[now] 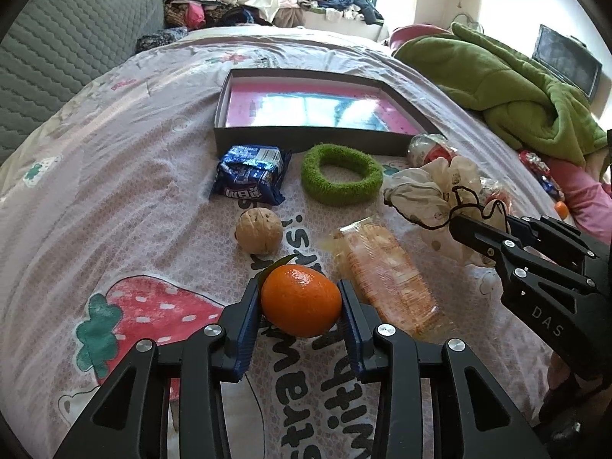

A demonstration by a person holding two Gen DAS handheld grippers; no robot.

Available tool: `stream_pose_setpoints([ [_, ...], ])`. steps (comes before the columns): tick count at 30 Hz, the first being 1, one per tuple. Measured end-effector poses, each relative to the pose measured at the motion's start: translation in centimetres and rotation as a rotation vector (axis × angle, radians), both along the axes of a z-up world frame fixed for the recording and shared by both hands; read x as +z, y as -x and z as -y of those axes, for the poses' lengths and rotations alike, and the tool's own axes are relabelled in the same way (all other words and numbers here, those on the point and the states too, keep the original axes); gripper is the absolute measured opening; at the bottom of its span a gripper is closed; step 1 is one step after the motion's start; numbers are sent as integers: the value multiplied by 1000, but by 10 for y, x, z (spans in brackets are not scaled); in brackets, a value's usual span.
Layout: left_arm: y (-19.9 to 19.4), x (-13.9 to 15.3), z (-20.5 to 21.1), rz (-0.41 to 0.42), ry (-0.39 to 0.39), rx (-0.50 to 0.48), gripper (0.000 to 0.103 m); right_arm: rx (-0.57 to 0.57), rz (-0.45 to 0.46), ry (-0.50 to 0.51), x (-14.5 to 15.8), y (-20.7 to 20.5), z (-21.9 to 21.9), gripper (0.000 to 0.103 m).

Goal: Organize objects
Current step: 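Lift the orange with the left gripper while the right gripper carries the mesh bag toward the tray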

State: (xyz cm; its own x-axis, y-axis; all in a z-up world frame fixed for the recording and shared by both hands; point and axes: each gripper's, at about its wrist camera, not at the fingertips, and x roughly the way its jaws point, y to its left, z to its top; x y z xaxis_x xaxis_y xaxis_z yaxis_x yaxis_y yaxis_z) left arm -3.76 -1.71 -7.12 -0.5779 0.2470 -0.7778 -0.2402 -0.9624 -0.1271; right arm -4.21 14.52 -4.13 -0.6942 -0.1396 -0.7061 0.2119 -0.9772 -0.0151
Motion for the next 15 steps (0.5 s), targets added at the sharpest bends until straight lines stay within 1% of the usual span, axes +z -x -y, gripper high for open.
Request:
stream_pose_setpoints([
  [6, -7, 14, -3, -32, 3, 9, 40, 5, -25, 13, 10, -7, 2, 24],
  [15, -9, 36, -13, -66, 18, 48, 40, 0, -61, 30, 28, -17, 0, 24],
])
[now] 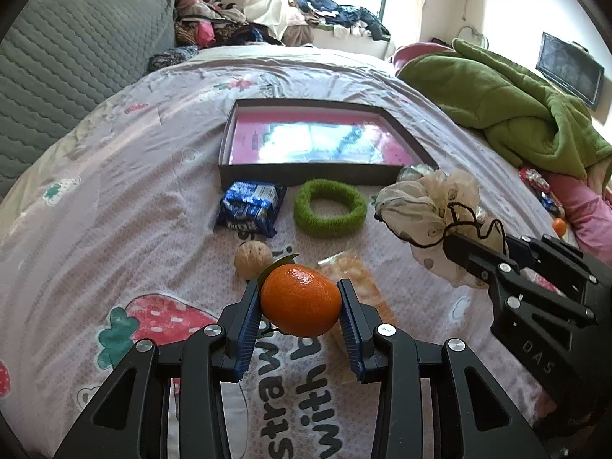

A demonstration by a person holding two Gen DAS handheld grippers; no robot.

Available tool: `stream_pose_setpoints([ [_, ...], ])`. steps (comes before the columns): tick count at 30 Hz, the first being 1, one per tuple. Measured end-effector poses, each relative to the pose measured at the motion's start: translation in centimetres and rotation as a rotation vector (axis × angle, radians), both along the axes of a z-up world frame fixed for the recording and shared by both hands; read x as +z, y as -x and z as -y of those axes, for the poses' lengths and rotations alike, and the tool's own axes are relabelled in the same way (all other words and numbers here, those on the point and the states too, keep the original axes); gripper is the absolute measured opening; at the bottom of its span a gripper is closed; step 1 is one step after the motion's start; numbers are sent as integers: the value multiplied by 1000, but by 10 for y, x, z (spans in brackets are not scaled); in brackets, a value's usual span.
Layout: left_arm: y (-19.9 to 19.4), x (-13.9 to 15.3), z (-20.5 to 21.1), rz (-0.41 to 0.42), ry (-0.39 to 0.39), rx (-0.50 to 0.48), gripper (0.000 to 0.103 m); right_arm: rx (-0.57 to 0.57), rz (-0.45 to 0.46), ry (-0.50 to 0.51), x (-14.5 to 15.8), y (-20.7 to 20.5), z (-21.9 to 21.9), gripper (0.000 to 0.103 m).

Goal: Organize objects
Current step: 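Lift the orange with the left gripper while the right gripper carries the mesh bag toward the tray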

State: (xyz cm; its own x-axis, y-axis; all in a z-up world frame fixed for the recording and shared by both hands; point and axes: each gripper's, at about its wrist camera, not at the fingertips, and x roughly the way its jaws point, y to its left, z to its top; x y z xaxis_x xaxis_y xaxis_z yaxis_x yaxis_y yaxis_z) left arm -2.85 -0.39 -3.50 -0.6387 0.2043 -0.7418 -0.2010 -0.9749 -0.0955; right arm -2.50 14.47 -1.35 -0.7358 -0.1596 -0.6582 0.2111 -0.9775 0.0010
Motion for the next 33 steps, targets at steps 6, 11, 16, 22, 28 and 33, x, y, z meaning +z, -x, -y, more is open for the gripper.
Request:
stream_pose_setpoints([
  [6, -5, 13, -8, -28, 11, 28, 40, -23, -22, 16, 11, -5, -5, 23],
  [11, -8, 23, -11, -44, 21, 51, 40, -41, -39, 29, 18, -8, -10, 23],
  [16, -11, 34, -13, -64, 16, 67, 40, -47, -61, 43, 26, -12, -14, 23],
  [22, -8, 43, -13, -87, 21, 81, 40, -50, -88, 65, 33, -14, -19, 24],
  [28, 1, 46, -12, -91, 15, 95, 40, -43, -101, 71, 40, -6, -20, 23],
  [33, 14, 51, -14, -107, 25, 107, 40, -37, -107, 76, 42, 2, -20, 23],
])
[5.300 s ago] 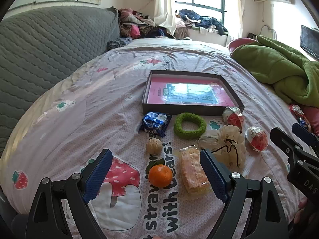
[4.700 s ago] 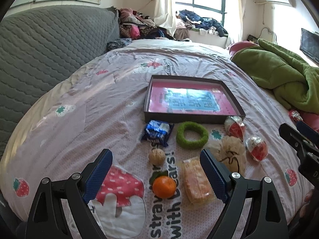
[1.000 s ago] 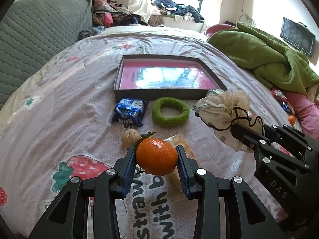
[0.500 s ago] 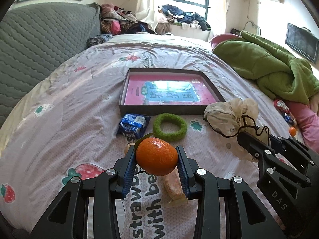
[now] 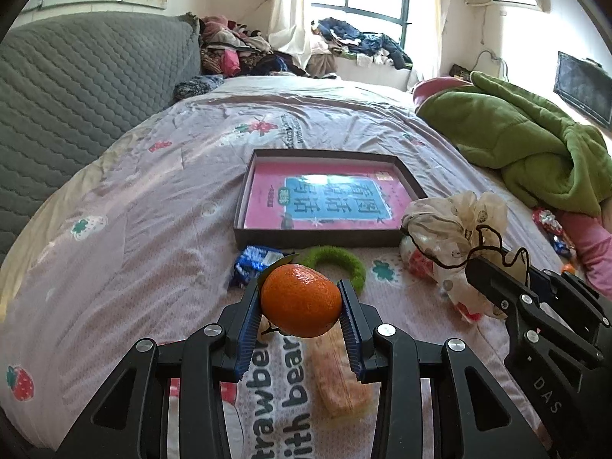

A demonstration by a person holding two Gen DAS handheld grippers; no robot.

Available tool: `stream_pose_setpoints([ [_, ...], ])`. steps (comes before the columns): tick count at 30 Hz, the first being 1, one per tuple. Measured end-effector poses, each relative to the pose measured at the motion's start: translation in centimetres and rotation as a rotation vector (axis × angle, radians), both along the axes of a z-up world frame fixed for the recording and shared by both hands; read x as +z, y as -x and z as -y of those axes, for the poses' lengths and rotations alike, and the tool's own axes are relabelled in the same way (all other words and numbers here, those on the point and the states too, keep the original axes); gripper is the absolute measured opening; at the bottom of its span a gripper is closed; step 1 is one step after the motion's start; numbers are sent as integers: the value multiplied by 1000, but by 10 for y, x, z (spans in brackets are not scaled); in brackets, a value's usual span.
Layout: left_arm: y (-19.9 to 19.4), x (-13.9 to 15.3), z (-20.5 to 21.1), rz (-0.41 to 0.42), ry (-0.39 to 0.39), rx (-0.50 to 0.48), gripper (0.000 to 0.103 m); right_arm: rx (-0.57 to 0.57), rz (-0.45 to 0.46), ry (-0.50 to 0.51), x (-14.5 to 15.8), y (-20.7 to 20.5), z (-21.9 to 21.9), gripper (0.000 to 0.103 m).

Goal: Organize objects
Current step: 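Lift the orange with the left gripper while the right gripper carries the mesh bag toward the tray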

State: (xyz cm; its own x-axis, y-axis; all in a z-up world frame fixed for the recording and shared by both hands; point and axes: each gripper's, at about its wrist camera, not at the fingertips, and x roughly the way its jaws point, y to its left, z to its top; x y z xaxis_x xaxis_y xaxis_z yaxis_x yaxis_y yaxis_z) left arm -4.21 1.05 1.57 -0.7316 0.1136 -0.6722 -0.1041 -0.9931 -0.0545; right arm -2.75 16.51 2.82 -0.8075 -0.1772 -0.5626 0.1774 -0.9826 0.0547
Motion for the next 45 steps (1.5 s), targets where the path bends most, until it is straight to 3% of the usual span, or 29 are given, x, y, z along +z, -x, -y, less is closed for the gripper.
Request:
stream_pose_setpoints([
  [33, 80, 35, -8, -22, 20, 15, 40, 58, -79, 39, 59, 66, -24, 24],
  [45, 120, 40, -14, -26, 10, 7, 40, 92, -84, 35, 66, 98, -32, 24],
])
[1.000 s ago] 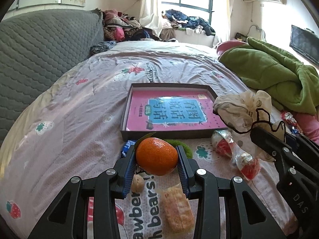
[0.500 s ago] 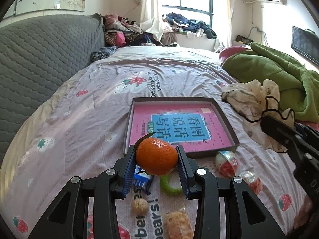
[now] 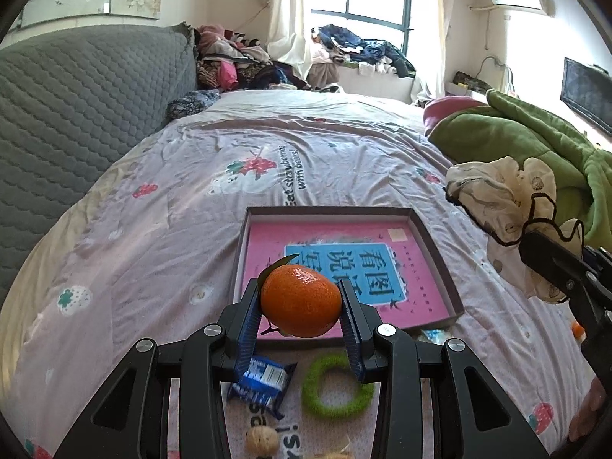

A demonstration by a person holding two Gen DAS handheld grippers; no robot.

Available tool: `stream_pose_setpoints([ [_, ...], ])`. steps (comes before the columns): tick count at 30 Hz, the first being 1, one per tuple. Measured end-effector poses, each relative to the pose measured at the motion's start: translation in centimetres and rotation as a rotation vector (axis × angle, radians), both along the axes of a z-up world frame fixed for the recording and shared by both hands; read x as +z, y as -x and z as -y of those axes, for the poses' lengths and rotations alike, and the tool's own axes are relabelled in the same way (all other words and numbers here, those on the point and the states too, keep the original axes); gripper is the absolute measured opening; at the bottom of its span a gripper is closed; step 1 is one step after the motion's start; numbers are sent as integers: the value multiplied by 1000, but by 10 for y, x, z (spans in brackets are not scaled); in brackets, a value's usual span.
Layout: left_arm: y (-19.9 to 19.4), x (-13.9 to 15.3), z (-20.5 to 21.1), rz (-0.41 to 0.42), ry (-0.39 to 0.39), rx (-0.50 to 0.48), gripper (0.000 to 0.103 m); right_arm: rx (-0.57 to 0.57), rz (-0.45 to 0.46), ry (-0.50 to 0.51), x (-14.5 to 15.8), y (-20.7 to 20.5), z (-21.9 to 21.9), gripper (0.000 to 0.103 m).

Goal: Organize objects
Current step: 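Lift the orange with the left gripper while the right gripper carries the mesh bag toward the tray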

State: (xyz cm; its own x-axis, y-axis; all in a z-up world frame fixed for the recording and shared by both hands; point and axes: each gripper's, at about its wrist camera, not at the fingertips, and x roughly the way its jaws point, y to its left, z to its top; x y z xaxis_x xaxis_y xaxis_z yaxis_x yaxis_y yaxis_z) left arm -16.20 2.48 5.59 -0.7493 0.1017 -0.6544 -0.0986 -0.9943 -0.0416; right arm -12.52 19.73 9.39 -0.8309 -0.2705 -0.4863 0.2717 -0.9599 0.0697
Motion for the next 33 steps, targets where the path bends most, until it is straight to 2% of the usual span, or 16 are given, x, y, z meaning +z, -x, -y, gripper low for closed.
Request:
stream_pose_setpoints([
  [5, 18, -8, -3, 15, 8, -1, 40, 11, 21, -14, -8, 19, -6, 24],
  [17, 83, -45, -15, 107, 5, -2, 40, 38, 137, 54, -48, 74, -28, 24],
  [23, 113, -65, -25, 157, 1, -45, 40, 32, 169, 46, -63, 96, -39, 24],
  [27, 126, -78, -32, 177, 27, -53, 40, 30, 205, 31, -76, 111, -47, 24],
  [33, 144, -100, -36, 228, 4, -71, 40, 36, 243, 9, -93, 124, -51, 24],
])
